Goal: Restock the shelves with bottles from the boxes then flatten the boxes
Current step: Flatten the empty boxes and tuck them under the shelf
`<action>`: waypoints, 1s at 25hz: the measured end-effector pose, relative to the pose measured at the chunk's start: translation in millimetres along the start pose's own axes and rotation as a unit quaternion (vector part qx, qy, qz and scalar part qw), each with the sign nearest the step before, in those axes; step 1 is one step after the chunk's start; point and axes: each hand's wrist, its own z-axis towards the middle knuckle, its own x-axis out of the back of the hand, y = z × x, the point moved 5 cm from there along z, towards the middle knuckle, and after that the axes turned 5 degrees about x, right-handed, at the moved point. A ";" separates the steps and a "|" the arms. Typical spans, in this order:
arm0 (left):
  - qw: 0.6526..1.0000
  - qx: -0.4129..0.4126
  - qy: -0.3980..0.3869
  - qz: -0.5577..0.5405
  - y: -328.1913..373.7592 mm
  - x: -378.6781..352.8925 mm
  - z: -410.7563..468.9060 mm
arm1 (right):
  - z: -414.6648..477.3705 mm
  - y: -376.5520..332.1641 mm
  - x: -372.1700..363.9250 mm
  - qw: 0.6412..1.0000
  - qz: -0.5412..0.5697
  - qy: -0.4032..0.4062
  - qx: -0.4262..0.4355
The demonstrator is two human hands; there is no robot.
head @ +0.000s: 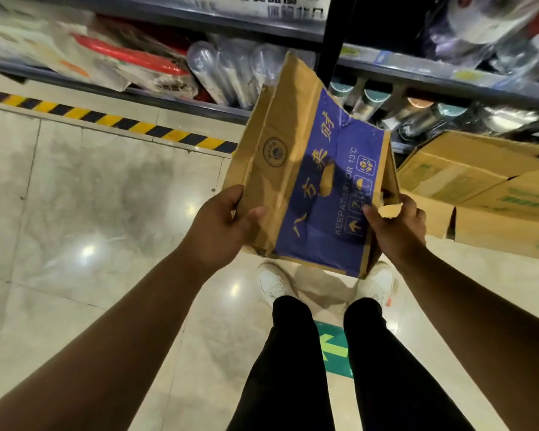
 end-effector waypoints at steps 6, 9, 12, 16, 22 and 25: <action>0.995 0.060 0.064 -0.036 -39.3 -20.0 10.2 | 7.5 42.8 -1.7 0.998 -0.009 -0.061 0.011; 0.988 0.098 0.118 -0.012 -65.3 -12.9 25.6 | 1.5 38.1 -23.9 0.987 -0.070 -0.141 0.033; 0.955 0.075 0.189 0.217 -81.3 1.5 36.2 | -5.9 30.5 -46.9 0.968 -0.131 -0.200 0.081; 0.876 -0.107 0.162 0.441 -59.6 -46.0 37.6 | -9.5 22.3 -74.1 0.966 -0.152 -0.189 0.091; 0.824 -0.061 -0.005 0.563 -60.0 -107.8 68.5 | -4.8 23.9 -78.6 0.982 -0.010 -0.177 0.070; 0.826 -0.071 -0.008 0.559 -59.0 -100.0 82.5 | 1.1 22.1 -80.2 0.976 0.069 -0.193 0.068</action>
